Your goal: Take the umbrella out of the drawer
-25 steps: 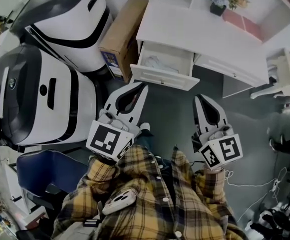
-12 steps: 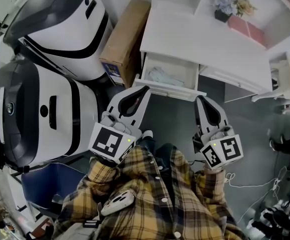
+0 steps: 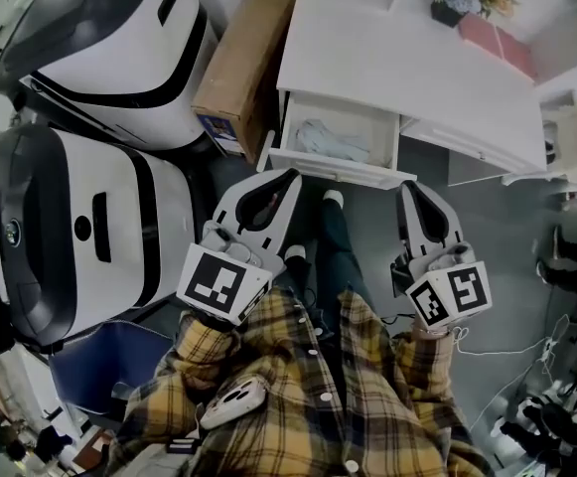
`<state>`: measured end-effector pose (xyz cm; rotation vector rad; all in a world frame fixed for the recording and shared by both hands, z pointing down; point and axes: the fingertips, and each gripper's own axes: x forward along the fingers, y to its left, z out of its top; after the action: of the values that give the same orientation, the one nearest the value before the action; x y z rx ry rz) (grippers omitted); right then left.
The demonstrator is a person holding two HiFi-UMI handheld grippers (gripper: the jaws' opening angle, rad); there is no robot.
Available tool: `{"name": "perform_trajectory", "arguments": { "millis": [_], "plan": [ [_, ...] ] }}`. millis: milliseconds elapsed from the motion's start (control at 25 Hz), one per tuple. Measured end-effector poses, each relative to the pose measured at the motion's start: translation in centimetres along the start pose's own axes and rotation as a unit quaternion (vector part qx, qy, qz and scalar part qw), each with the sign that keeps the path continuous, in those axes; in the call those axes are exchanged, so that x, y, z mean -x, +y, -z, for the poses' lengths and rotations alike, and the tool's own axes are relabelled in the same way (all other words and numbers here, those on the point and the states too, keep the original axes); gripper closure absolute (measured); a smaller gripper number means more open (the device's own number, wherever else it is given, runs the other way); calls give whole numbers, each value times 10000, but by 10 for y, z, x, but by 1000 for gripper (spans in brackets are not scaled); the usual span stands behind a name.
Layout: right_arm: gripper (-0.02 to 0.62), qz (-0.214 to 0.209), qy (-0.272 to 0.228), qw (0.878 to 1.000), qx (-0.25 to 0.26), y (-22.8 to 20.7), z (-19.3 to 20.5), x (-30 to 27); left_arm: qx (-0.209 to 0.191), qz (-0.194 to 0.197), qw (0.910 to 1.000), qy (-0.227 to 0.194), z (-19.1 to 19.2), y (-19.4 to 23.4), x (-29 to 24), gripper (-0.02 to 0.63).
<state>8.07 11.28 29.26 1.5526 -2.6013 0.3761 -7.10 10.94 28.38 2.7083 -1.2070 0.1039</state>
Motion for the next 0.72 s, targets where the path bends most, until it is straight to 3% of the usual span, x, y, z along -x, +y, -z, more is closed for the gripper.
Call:
{"name": "perform_trajectory", "arguments": {
  "millis": [720],
  "plan": [
    [578,-381,142,9992,49,-88,-33,-109,-24,-539,9985,-121,-34,78,-109,584]
  ]
}}
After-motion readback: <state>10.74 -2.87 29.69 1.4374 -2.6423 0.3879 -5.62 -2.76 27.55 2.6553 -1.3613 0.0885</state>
